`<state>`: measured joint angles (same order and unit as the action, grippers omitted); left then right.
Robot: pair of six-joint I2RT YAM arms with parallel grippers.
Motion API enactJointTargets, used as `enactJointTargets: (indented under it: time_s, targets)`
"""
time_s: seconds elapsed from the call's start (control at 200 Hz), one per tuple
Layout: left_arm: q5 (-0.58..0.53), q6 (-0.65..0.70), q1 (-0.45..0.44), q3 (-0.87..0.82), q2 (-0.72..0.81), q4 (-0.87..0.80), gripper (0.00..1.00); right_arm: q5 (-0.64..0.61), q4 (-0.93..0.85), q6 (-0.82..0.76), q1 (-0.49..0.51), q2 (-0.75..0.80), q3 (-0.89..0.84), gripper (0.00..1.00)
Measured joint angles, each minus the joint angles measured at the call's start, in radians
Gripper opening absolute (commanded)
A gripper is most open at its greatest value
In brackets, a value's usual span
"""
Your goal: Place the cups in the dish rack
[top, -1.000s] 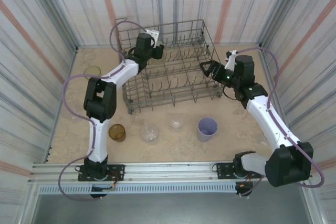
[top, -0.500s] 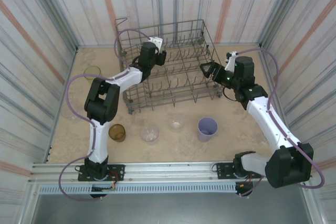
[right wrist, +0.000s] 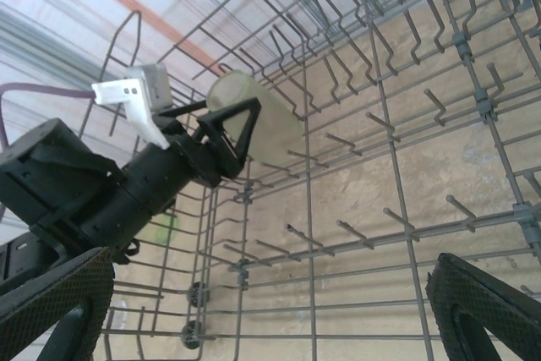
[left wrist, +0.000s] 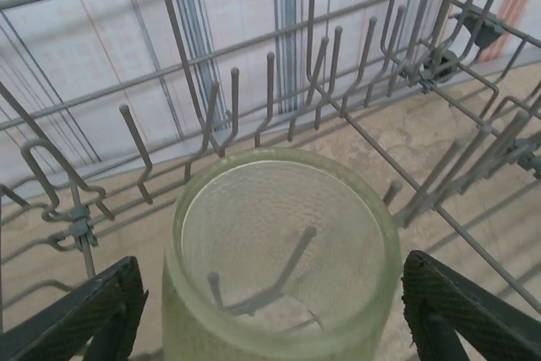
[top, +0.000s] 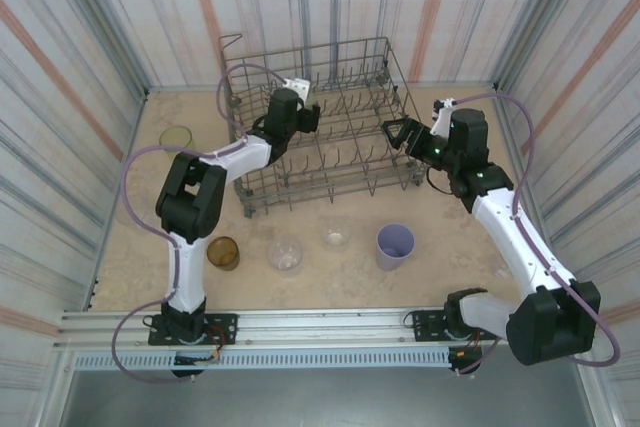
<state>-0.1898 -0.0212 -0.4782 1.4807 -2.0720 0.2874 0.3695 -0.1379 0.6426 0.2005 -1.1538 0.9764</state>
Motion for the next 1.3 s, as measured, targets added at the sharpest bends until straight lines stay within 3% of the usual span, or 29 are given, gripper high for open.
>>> enactJointTargets:
  time_s: [0.496, 0.847, 1.297]
  targets:
    - [-0.021, -0.056, -0.001, -0.019, 0.233, -0.121, 0.99, -0.003, -0.073, 0.0, 0.006, 0.048, 0.0, 0.99]
    - [-0.021, -0.12, -0.022, -0.019, 0.381, -0.326, 0.99, -0.007, -0.155, 0.0, 0.037, 0.089, 0.002, 0.99]
    - [0.01, -0.215, -0.051, -0.129, 0.616, -0.486, 0.99, -0.115, -0.283, -0.026, 0.144, 0.135, 0.005, 0.99]
